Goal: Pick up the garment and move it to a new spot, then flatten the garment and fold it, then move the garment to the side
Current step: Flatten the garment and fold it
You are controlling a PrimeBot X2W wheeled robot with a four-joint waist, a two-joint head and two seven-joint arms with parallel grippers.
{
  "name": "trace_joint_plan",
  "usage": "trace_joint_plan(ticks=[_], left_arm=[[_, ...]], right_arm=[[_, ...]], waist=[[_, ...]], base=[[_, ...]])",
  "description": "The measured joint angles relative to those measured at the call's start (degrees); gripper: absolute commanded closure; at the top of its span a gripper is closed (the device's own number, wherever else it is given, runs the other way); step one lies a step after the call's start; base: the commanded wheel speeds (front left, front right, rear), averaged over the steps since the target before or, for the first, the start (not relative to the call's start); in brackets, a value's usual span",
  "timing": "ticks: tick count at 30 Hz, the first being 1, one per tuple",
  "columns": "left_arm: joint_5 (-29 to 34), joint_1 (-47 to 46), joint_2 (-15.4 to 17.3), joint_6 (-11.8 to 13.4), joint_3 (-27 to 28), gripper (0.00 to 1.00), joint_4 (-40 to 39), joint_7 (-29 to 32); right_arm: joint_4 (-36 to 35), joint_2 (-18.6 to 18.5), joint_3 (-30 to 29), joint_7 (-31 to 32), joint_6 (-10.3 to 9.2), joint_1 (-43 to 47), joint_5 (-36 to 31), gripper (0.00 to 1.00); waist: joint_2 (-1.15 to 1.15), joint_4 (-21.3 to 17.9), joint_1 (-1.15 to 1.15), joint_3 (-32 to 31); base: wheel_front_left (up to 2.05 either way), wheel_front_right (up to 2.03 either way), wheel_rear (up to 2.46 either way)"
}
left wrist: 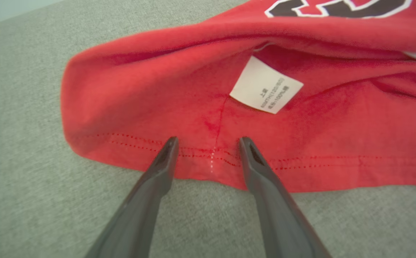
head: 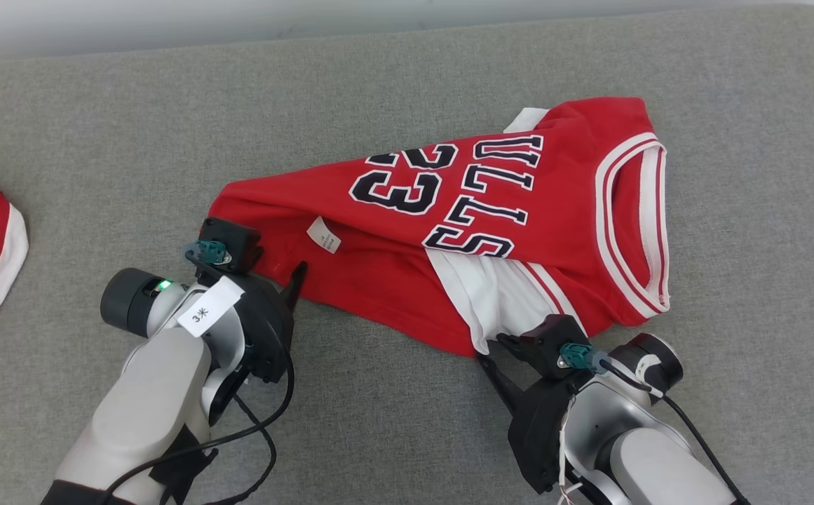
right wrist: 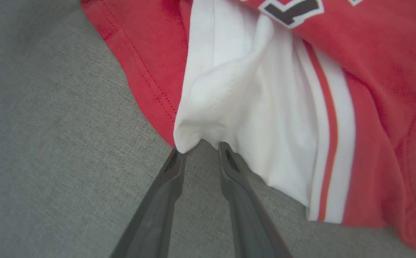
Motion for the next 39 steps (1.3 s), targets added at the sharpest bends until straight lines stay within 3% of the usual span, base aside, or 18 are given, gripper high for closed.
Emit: trace_joint_plan(ticks=[4,12,15,16,17,19,23,25,26,27,28,29,39], left_arm=[[0.0,-0.4,-0.31,-0.03,-0.08,0.03,0.3,-0.52],[-0.09,-1.36,-0.74,-0.45,-0.21,0.01,1.72,-1.74],[-0.1,-1.66,-1.02,-0.46,-0.24,0.15,2.22,-2.16],[-0.11,-2.03,-1.1,-0.46,-0.29,0.33,2.61,-2.2],[-0.11,-2.2,-1.12,-0.46,-0.34,0.61,2.85,-2.27],[-0.11,-2.25,-1.32,-0.46,-0.52,0.72,3.37,-2.52],[-0.11,-2.26,-1.45,-0.47,-0.68,0.63,4.1,-2.7],[-0.11,-2.26,-1.45,-0.47,-0.88,0.63,4.28,-2.72],[-0.11,-2.29,-1.49,-0.47,-1.11,0.71,4.39,-2.72],[-0.11,-2.35,-1.6,-0.47,-1.32,0.71,4.54,-2.72],[-0.11,-2.39,-1.62,-0.48,-1.53,0.93,4.68,-2.72],[-0.11,-2.4,-1.62,-0.48,-1.52,1.0,4.9,-2.78],[-1.18,-2.16,-2.0,-0.97,-1.14,1.0,6.02,-4.83]], right_arm=[[-0.78,0.36,0.36,-0.42,0.01,-0.01,-0.07,0.55],[-1.35,1.19,0.96,-0.49,0.08,-0.02,-0.07,0.62],[-1.38,1.14,0.86,-0.49,0.08,-0.03,-0.07,0.73],[-1.38,1.11,0.59,-0.52,0.05,-0.04,-0.07,0.74],[-1.37,1.04,0.45,-0.63,0.0,-0.07,-0.07,0.73],[-1.35,0.91,0.25,-0.78,-0.02,-0.09,-0.07,0.73],[-1.26,0.9,0.2,-0.91,-0.44,-0.08,-0.07,0.71],[-1.18,0.89,0.16,-0.91,-0.45,-0.08,-0.07,0.72],[-1.14,0.85,0.05,-0.91,-0.51,-0.05,-0.07,0.75],[-1.07,0.74,-0.14,-0.92,-0.54,-0.03,-0.07,0.75],[-1.0,0.63,-0.24,-0.92,-0.77,-0.03,-0.07,0.79],[-0.88,0.57,-0.27,-0.92,-0.79,-0.03,-0.07,1.0],[-1.12,0.87,-1.01,-2.22,-1.23,-0.08,-0.05,1.0]], waist=[[0.0,0.05,0.0,0.51],[-0.01,0.36,0.0,1.0],[-0.01,0.37,0.0,1.03],[0.0,0.36,0.0,1.02],[0.0,0.33,0.0,1.01],[0.0,0.29,0.0,0.96],[-0.01,0.25,0.0,0.83],[0.0,0.3,0.0,0.75],[-0.01,0.36,0.0,0.7],[-0.01,0.47,0.0,0.65],[0.0,0.6,0.0,0.57],[0.0,0.71,0.0,0.47],[0.0,1.33,0.0,-0.91]], base=[[0.0,0.0,0.0],[0.0,0.0,0.0],[0.0,0.0,0.0],[0.0,0.0,0.0],[0.0,0.0,0.0],[0.0,0.0,0.0],[0.0,0.0,0.0],[0.0,0.0,0.0],[0.0,0.0,0.0],[0.0,0.0,0.0],[0.0,0.0,0.0],[0.0,0.0,0.0],[0.0,0.0,0.0]])
